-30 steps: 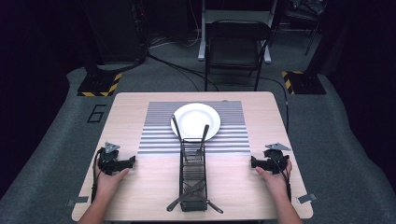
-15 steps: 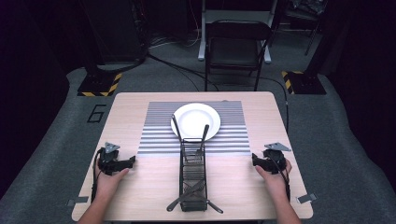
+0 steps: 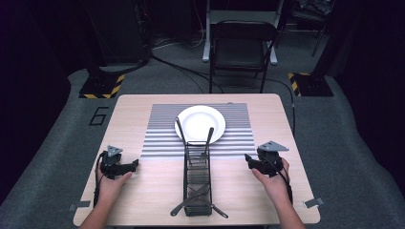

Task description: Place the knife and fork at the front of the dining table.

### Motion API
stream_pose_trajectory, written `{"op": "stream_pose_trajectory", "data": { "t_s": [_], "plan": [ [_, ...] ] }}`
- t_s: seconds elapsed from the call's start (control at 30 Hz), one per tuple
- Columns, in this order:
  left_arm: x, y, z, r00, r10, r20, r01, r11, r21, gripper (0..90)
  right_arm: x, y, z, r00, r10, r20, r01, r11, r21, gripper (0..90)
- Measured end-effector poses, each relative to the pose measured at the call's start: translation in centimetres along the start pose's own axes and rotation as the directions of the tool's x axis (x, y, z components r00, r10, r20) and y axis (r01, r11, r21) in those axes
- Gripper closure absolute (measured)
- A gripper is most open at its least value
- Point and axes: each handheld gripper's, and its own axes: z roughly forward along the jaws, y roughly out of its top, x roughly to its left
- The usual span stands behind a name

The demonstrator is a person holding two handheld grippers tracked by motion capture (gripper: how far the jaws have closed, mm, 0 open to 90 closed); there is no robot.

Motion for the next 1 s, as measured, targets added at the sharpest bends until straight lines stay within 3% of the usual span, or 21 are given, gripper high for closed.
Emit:
{"op": "stream_pose_trajectory", "data": {
  "t_s": [0.23, 0.27, 0.53, 0.6, 0.77, 0.87, 1.0],
  "plan": [
    [0.0, 0.0, 0.0, 1.0, 0.0, 0.0, 0.0, 1.0, 0.0, 13.8, 1.6, 1.5, -0.8, 0.9962, -0.039, -0.078, 0.037, 0.999, -0.039, 49.8],
    [0.0, 0.0, 0.0, 1.0, -0.001, 0.0, 0.001, 1.0, 0.0, 13.8, 2.0, 1.7, -0.9, 0.9929, -0.053, -0.106, 0.047, 0.997, -0.053, 52.3],
    [0.0, 0.0, 0.0, 1.0, -0.001, -0.001, 0.001, 1.0, 0.0, 13.8, 2.9, 3.0, -1.1, 0.9825, -0.079, -0.168, 0.067, 0.994, -0.081, 56.5],
    [0.0, 0.0, 0.0, 1.0, -0.002, -0.002, 0.002, 1.0, 0.0, 13.8, 3.4, 3.9, -1.3, 0.9753, -0.083, -0.205, 0.067, 0.994, -0.084, 56.8],
    [0.0, 0.0, 0.0, 1.0, -0.002, -0.002, 0.002, 1.0, -0.001, 13.8, 4.2, 5.0, -1.6, 0.9653, -0.117, -0.233, 0.099, 0.991, -0.089, 58.2],
    [0.0, 0.0, 0.0, 1.0, -0.002, -0.002, 0.002, 1.0, 0.0, 13.8, 5.0, 6.2, -1.6, 0.9476, -0.143, -0.285, 0.124, 0.989, -0.086, 59.5],
    [0.0, 0.0, 0.0, 1.0, -0.002, -0.002, 0.002, 1.0, 0.0, 13.8, 5.6, 6.9, -1.4, 0.9394, -0.153, -0.307, 0.128, 0.987, -0.1, 62.2]
  ]
}}
